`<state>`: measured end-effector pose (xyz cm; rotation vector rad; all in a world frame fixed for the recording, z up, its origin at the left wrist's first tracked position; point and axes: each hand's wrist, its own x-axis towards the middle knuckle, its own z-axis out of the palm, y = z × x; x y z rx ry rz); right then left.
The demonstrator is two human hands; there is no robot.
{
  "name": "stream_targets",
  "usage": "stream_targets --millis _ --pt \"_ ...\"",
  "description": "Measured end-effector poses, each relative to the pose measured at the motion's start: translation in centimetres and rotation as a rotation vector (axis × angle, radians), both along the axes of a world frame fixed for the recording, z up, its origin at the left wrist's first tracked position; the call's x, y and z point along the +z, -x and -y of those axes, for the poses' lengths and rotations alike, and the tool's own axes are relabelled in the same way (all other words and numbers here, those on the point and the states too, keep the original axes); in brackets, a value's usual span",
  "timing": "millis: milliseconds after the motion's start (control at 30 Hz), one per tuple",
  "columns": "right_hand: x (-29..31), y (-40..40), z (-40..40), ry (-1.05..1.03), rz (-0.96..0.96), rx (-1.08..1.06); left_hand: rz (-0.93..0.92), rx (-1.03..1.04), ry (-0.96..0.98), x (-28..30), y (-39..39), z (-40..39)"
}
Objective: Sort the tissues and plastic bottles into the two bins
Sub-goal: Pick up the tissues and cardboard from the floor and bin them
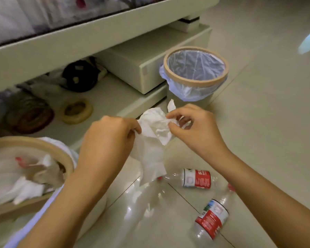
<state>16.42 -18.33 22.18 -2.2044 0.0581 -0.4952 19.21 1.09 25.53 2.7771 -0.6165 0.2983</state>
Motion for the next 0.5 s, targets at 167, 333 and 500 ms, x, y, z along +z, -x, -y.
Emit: stream_targets --millis 167,333,500 --pt "3.0 -2.8 -7.8 0.035 0.034 0.244 -0.025 0.173 -0.021 4.1 0.7 -7.3" --pt "4.6 -3.9 -14.1 0.115 0.064 0.386 -0.069 0.389 0.012 5.2 0.8 -12.6" --pt "5.0 -4.0 -18.9 0.149 0.054 0.544 -0.143 0.559 0.095 4.4 2.5 -17.1"
